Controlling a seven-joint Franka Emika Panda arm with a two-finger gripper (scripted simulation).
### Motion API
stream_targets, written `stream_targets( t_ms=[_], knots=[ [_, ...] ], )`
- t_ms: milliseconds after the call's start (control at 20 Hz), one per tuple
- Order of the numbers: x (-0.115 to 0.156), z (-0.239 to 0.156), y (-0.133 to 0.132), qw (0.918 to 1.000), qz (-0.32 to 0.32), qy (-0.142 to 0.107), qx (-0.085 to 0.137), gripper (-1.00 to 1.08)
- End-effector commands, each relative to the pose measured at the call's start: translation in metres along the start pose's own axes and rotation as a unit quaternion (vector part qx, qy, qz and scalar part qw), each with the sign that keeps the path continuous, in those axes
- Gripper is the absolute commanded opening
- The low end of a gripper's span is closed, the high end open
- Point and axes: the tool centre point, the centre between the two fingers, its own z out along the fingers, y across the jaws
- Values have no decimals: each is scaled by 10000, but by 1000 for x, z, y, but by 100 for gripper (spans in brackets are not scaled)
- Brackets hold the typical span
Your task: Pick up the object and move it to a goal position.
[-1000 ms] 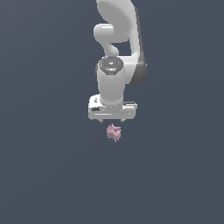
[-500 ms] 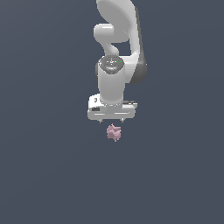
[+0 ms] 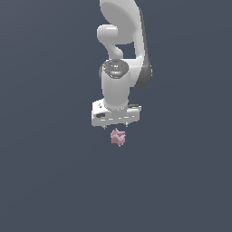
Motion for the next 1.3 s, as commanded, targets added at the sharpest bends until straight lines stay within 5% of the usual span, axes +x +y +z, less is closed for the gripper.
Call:
stream_targets(
  t_ms=[0, 600, 1250],
  knots=[
    [0, 2, 0, 9998, -216, -2, -4, 100],
    [1, 19, -3, 9842, -1768, -4, -15, 100],
    [1, 38, -8, 9352, -3540, 16, -6, 100]
  ],
)
